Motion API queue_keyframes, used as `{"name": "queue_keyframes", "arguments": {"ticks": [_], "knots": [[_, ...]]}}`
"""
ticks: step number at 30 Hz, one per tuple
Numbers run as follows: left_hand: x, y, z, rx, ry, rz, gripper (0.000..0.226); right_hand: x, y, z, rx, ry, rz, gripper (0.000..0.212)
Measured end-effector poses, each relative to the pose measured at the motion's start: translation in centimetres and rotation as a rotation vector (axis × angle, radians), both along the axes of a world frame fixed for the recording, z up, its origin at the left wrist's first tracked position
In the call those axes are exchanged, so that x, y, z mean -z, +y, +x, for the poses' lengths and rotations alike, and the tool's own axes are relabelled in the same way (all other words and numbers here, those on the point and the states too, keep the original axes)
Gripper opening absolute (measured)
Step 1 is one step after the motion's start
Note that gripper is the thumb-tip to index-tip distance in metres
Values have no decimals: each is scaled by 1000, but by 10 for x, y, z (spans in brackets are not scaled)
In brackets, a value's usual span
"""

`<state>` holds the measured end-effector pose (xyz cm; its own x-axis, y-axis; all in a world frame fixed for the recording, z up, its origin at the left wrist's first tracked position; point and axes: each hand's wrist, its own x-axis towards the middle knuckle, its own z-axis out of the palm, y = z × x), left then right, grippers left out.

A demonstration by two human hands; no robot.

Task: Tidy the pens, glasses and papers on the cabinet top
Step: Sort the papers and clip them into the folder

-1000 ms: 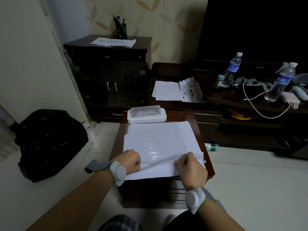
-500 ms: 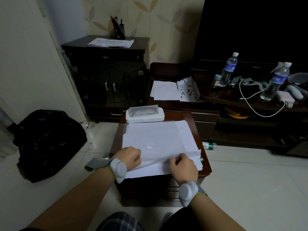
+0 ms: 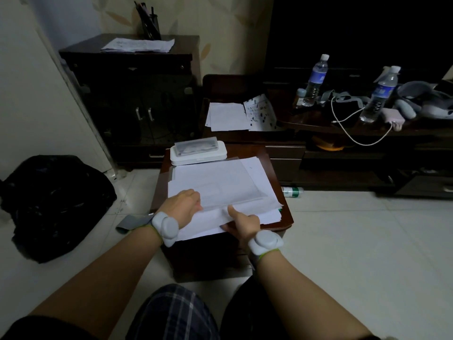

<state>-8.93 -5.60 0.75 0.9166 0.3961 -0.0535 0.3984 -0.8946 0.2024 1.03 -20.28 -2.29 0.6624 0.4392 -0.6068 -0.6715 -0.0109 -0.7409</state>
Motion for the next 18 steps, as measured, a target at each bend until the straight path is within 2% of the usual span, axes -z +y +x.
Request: {"name": "queue_keyframes", "arguments": {"ticks": [5, 11, 16, 18], "knots": [[-7, -13, 7, 0, -35, -101, 19, 1, -2, -5, 26, 32, -2, 43], [-3, -22, 11, 30, -30, -128, 19, 8, 0, 1, 82, 30, 30, 46], [5, -22, 10, 47, -30, -189, 18, 16, 4, 5, 64, -8, -62, 42], [9, -24, 9, 43, -26, -209, 21, 19, 4, 6, 60, -1, -84, 34]]}}
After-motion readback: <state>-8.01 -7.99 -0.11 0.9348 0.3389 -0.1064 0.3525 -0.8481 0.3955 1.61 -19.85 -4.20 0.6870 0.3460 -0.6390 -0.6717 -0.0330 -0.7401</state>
